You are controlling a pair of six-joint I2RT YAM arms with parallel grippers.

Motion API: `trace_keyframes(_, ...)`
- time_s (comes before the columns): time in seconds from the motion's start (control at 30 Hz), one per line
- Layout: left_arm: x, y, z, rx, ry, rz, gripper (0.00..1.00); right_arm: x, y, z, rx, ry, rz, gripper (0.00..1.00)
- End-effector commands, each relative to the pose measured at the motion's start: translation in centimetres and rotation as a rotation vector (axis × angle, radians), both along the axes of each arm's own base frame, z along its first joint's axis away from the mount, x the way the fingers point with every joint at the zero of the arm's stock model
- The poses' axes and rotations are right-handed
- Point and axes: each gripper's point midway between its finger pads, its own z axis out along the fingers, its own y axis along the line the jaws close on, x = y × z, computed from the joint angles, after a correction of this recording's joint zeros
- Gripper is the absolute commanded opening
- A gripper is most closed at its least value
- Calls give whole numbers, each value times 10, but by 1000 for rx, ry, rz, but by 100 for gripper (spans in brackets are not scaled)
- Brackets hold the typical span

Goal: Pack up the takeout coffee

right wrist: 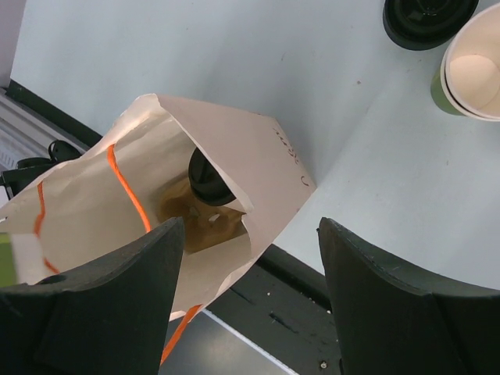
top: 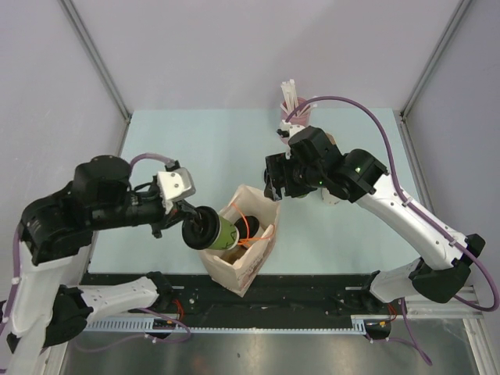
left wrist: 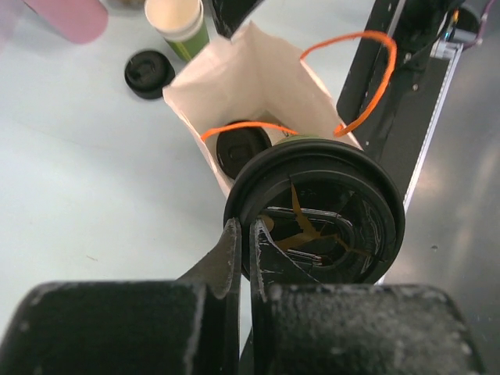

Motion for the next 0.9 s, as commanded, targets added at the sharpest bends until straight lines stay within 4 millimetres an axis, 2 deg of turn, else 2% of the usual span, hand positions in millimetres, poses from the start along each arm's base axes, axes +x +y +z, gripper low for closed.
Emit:
trace_keyframes(0.0,-1,8,-37,159,75,-9,0,0,-2,2,-1,-9,-12,74)
trace_keyframes(0.27,17,3,-51,264,52,-2,0,0,-1,3,3,-14,-4,75)
trace_keyframes(0.47,14,-1,-62,307,54,-38,0,-2,3,5,22,-11,12,75)
trace_keyframes(0.6,14,-4,-70,339,59,-58,0,-6,20,14,102,-12,73,73)
trace_keyframes(0.63,15,-7,-73,352,65,-64,0,-9,24,15,120,-5,99,70)
trace_keyframes(0.87,21,-15,-79,411,39,-85,0,-11,39,7,113,-12,214,66)
